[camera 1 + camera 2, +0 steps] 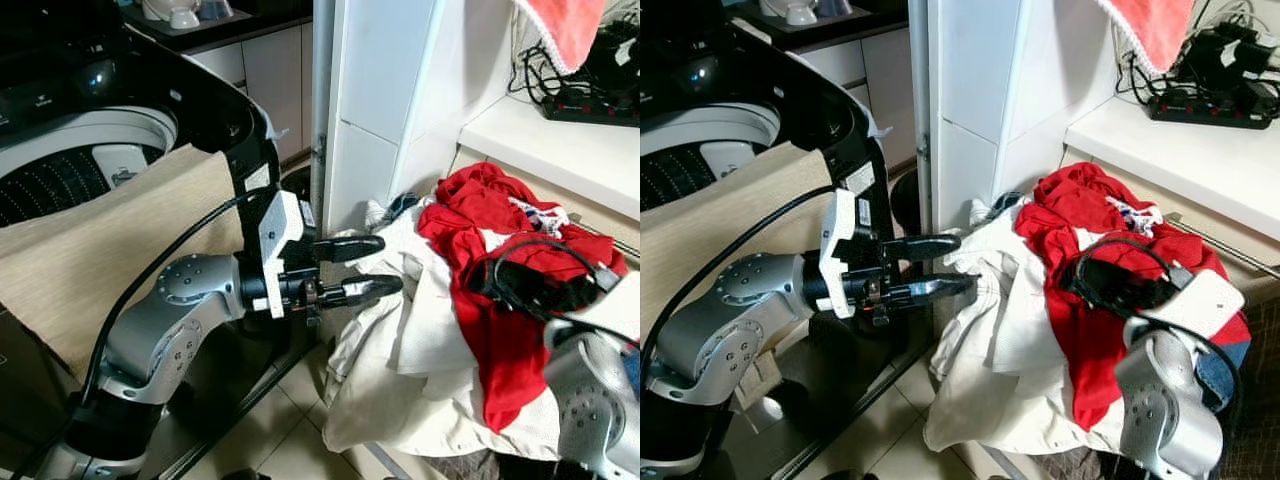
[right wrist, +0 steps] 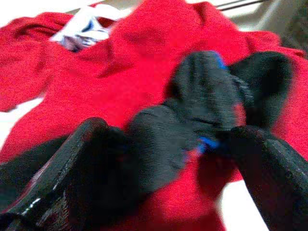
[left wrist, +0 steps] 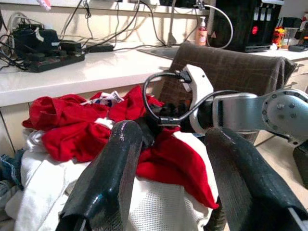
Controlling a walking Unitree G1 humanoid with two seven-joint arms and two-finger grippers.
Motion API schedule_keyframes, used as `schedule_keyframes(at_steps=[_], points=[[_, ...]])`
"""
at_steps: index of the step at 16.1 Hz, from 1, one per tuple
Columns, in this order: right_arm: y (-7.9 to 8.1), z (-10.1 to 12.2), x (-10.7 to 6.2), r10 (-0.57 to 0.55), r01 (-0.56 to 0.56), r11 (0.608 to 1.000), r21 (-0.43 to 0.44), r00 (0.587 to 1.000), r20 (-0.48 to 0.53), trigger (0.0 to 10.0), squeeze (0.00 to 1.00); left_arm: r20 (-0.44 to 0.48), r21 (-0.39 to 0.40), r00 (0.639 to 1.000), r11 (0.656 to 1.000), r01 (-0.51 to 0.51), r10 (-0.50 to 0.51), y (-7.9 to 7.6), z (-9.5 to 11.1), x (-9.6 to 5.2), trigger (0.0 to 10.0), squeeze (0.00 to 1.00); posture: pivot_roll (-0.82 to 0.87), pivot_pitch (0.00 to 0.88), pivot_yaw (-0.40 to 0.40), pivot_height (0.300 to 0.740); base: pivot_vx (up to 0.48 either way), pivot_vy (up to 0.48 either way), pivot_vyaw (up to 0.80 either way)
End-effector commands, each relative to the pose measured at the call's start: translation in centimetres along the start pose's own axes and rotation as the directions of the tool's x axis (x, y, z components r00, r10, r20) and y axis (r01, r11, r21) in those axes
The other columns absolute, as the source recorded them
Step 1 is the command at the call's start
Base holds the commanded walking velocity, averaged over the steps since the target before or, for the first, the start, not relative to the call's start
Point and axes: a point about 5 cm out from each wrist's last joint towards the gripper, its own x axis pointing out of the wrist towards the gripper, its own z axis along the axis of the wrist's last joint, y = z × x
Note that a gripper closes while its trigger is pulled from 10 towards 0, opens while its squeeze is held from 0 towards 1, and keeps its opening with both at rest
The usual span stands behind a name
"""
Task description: Clothes washing
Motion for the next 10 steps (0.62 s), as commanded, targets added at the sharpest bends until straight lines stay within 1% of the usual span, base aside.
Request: schedule_keyframes(at_steps=[1, 2, 7, 10], points=[[0.03, -0.23, 0.27, 0.011, -0.011, 1.000, 0.005, 1.000, -0.026, 4.8, 0.00, -0.011, 0.006, 1.000, 1.000, 0.021, -0.021, -0.38, 0.14, 0.01, 10.0, 0.00, -0.13, 0.000, 0.009, 0.740, 0.000, 0.000, 0.00], [0.16, -0.23, 0.37, 0.021, -0.021, 1.000, 0.007, 0.999, -0.029, 0.0, 0.00, -0.012, 0.007, 1.000, 1.000, 0.019, -0.019, -0.36, 0.16, 0.00, 10.0, 0.00, -0.13, 0.000, 0.009, 0.740, 0.000, 0.000, 0.00], [0.34, -0.62, 0.58, 0.035, -0.034, 0.999, 0.015, 0.998, -0.060, 0.0, 0.00, -0.018, 0.010, 1.000, 1.000, 0.022, -0.022, -0.46, 0.09, 0.03, 10.0, 0.00, -0.12, 0.000, 0.005, 0.740, 0.000, 0.000, 0.00], [0.38, -0.66, 0.56, 0.045, -0.044, 0.999, 0.020, 0.997, -0.061, 0.0, 0.00, -0.028, 0.000, 0.999, 0.999, 0.041, -0.041, -0.67, -0.09, 0.04, 10.0, 0.00, -0.13, 0.000, 0.019, 0.740, 0.000, 0.000, 0.00]])
